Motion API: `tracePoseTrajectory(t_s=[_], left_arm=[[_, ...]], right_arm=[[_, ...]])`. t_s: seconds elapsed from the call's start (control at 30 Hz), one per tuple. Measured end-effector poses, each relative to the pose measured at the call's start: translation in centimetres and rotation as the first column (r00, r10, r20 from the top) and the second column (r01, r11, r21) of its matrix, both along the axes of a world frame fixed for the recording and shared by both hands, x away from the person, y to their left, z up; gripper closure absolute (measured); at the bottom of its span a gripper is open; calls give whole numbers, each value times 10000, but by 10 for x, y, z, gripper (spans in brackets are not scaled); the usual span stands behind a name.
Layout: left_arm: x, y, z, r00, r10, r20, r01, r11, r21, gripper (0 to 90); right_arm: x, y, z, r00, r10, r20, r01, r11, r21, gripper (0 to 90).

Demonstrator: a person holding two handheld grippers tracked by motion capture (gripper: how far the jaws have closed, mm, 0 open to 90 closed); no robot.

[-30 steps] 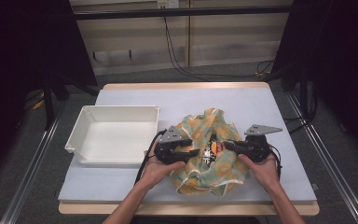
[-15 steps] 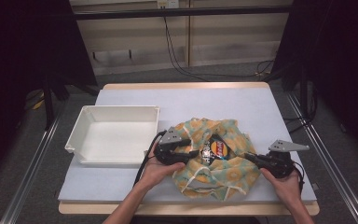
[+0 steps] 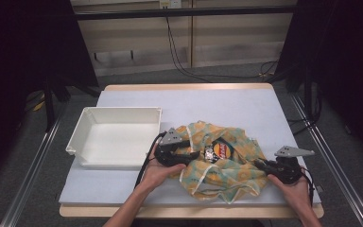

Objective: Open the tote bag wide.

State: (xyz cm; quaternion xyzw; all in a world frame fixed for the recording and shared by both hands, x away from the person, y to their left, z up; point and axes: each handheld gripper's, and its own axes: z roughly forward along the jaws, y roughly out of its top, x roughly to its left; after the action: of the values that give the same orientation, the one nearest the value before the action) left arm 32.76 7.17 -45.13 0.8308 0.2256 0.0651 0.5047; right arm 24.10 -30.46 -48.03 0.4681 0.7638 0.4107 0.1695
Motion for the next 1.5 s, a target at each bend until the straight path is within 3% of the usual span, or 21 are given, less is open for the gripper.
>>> tracePoseTrajectory(t_s=[0.07,0.2,0.37,0.5,0.63,0.73,0.77,0.9,0.97,1.03,1.13,1.27,1.37,1.5], left_arm=[[0,1,1,10000,-4,-81,4,10000,-47,429],[-5,4,7,10000,0,-82,-3,9995,-316,410],[-14,10,26,9995,-120,300,142,9972,-738,409],[-17,11,33,9991,-321,293,359,9896,-1396,449],[-21,7,35,9962,-720,489,780,9878,-1346,507],[-21,-1,31,9939,-992,480,1041,9881,-1135,536],[-21,-4,30,9931,-1081,453,1125,9876,-1092,543],[-15,-14,20,9959,-853,290,869,9946,-575,544],[-14,-18,16,9966,-774,270,784,9961,-399,526],[-14,-21,12,9972,-702,276,706,9974,-118,498],[-10,-22,8,9981,-585,208,589,9981,-175,491],[-10,-21,2,9987,-509,101,509,9987,7,479],[-8,-18,1,9995,-294,71,294,9996,-27,462],[-5,-18,-1,9997,-196,-151,193,9996,-201,456]], right_arm=[[-2,1,8,9998,-9,202,5,9998,216,641],[-8,5,28,9978,171,634,-213,9976,659,531],[-13,12,51,9909,540,1234,-694,9899,1236,524],[-12,23,58,9858,943,1393,-1133,9843,1354,561],[-7,33,65,9814,1081,1587,-1283,9840,1237,579],[-3,39,65,9785,1463,1451,-1645,9787,1224,595],[-3,43,65,9742,1752,1425,-1936,9728,1275,602],[4,63,53,9631,2551,852,-2632,9593,1021,539],[8,72,44,9625,2653,565,-2687,9611,643,519],[8,76,38,9567,2886,379,-2906,9543,699,509],[4,78,33,9520,3057,177,-3062,9502,576,514],[-4,72,27,9550,2967,-11,-2958,9522,767,645],[-12,68,28,9562,2923,181,-2928,9539,653,752],[-25,59,29,9503,3105,221,-3111,9447,1036,889]])
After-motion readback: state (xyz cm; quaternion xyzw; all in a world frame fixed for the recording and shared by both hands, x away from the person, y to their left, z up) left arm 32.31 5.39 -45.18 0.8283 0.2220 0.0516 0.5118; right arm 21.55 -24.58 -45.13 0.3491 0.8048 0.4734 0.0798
